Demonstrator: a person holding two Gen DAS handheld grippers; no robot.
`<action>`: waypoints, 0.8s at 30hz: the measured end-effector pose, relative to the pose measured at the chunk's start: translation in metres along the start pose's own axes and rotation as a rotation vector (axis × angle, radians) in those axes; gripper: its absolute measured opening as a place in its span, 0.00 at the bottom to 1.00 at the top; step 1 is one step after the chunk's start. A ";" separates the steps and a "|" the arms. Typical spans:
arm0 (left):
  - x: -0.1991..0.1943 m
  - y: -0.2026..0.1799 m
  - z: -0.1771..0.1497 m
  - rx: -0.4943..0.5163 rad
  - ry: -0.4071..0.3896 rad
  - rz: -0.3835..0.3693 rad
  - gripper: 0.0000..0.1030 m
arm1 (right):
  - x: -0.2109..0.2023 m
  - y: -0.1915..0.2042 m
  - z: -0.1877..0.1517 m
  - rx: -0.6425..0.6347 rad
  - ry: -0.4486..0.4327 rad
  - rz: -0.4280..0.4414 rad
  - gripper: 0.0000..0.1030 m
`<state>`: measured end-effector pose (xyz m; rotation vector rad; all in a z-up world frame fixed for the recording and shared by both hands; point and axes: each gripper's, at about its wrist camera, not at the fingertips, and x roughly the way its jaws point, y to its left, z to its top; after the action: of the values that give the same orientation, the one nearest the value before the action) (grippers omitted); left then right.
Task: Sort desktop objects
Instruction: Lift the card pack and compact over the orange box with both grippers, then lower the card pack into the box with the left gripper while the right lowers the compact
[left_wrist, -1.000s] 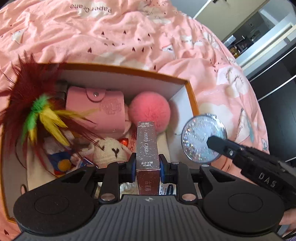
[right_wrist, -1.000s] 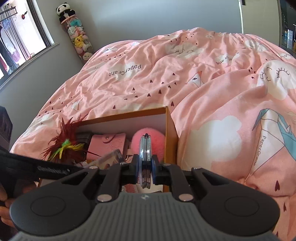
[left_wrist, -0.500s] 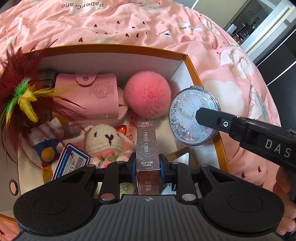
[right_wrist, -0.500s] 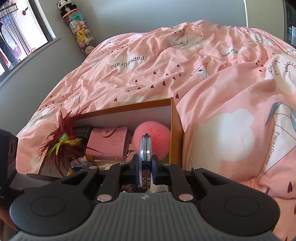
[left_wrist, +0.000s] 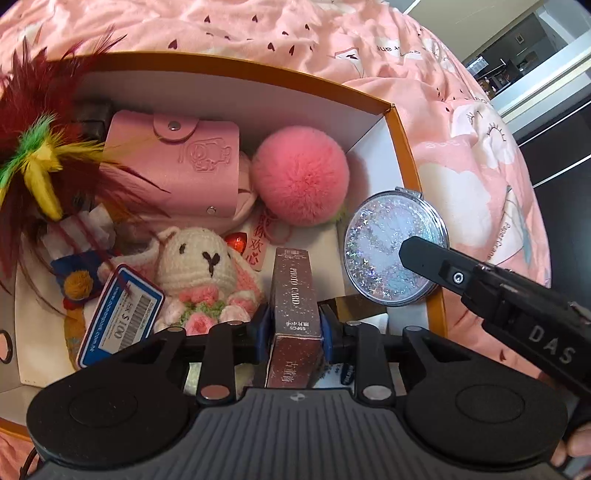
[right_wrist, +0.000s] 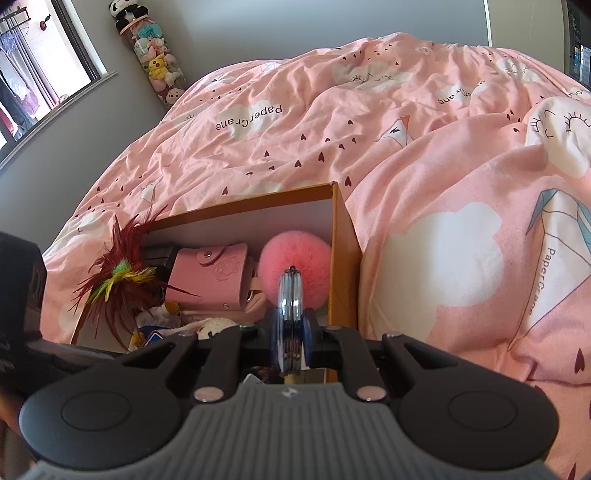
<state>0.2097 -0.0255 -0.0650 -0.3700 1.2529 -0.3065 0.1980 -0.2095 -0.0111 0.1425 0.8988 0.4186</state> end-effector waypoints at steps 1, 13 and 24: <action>-0.004 0.002 0.001 0.000 0.002 -0.010 0.30 | 0.000 -0.001 0.000 0.002 0.000 -0.002 0.14; -0.020 0.004 -0.007 0.037 0.004 -0.033 0.26 | 0.000 0.002 -0.004 -0.001 0.009 0.000 0.14; -0.027 -0.006 0.016 0.083 0.006 0.005 0.26 | 0.000 0.000 -0.005 0.010 0.014 -0.005 0.14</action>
<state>0.2169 -0.0178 -0.0354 -0.2954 1.2428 -0.3542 0.1937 -0.2102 -0.0144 0.1472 0.9147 0.4110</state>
